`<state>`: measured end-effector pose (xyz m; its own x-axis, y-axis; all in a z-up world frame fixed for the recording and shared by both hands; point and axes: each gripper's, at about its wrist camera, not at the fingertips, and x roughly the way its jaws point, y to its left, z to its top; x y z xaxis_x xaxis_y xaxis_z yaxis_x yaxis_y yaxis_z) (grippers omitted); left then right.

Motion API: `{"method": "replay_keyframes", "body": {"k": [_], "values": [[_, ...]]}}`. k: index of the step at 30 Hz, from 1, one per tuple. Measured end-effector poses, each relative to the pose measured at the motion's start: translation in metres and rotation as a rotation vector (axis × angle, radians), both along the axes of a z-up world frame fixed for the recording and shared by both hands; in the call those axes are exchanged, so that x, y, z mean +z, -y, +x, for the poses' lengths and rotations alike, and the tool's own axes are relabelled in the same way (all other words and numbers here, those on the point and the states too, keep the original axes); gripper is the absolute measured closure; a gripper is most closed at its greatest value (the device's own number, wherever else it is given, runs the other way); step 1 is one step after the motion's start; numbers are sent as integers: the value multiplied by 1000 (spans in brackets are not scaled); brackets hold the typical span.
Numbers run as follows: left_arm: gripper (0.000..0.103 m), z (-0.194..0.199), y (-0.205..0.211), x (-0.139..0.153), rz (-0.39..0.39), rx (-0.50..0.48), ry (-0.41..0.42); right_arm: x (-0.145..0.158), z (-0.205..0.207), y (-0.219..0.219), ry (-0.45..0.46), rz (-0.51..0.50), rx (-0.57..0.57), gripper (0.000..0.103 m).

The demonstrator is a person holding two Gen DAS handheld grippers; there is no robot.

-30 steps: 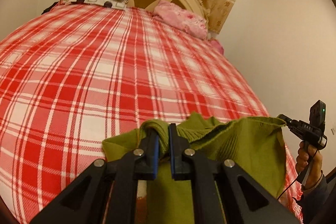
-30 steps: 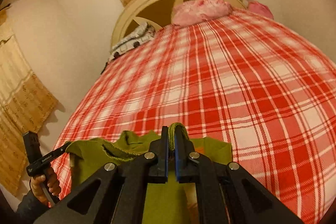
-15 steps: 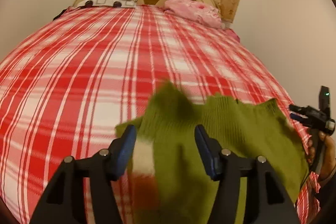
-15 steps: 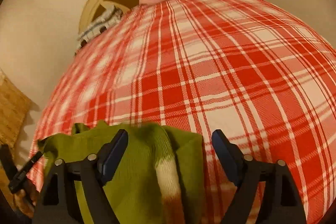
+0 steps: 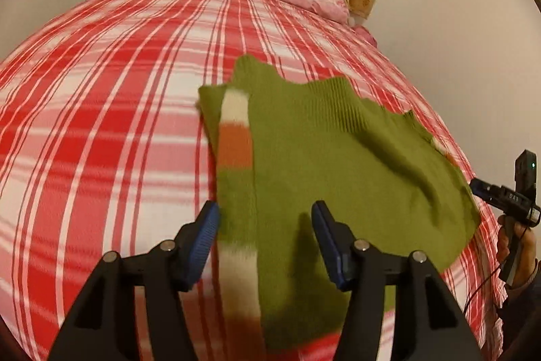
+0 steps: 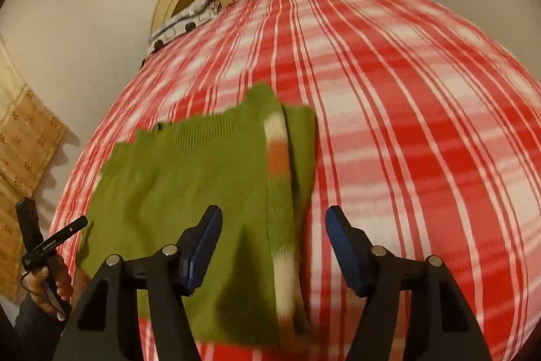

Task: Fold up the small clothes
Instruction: 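Close both tools on the striped side edge of the folded sweater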

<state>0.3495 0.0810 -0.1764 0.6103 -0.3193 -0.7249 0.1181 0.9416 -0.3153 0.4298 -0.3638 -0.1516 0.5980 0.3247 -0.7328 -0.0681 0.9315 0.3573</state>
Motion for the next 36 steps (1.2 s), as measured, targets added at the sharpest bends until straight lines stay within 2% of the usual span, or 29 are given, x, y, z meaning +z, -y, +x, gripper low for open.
{"method": "replay_keyframes", "body": {"k": [3, 5, 6, 7, 8, 15, 16, 17, 19, 21, 23, 27, 30, 34, 36], "values": [[45, -15, -1, -1, -16, -2, 7, -4, -16, -3, -10, -8, 21, 45], [46, -20, -1, -3, -38, -7, 11, -8, -23, -8, -19, -5, 47, 52], [54, -21, -1, -4, -37, -4, 8, -10, -26, -10, -23, -4, 51, 60], [68, -22, -1, -6, -39, -9, 2, -11, -29, -11, -24, -5, 50, 65], [73, -23, -1, -7, -38, -9, -3, -13, -32, -13, -29, -3, 53, 68], [76, -26, -6, -13, -53, -3, -18, -19, -43, -19, -43, -19, 61, 69], [93, -28, -7, -11, -46, 1, 0, -18, -45, -21, -36, -35, 62, 77], [93, -31, -7, -8, -47, -2, 21, -17, -46, -22, -30, -43, 63, 92], [95, -38, -10, -2, -66, -2, 41, -11, -52, -22, -4, -28, 67, 95], [95, -46, -11, 2, -106, -23, 49, -5, -59, -22, 13, -37, 68, 95], [95, -52, -8, -1, -84, -43, 38, -3, -65, -19, 17, -24, 72, 95], [95, -53, -7, -19, -72, -48, -3, -24, -61, -14, -34, -41, 59, 95], [95, -55, -11, -20, -98, -32, -12, -31, -57, -11, -45, -25, 51, 95], [92, -60, -8, -16, -64, -44, -2, -27, -56, -12, -54, -49, 70, 95], [91, -66, -9, -12, -46, -43, 16, -19, -57, -11, -51, -68, 59, 90]]}}
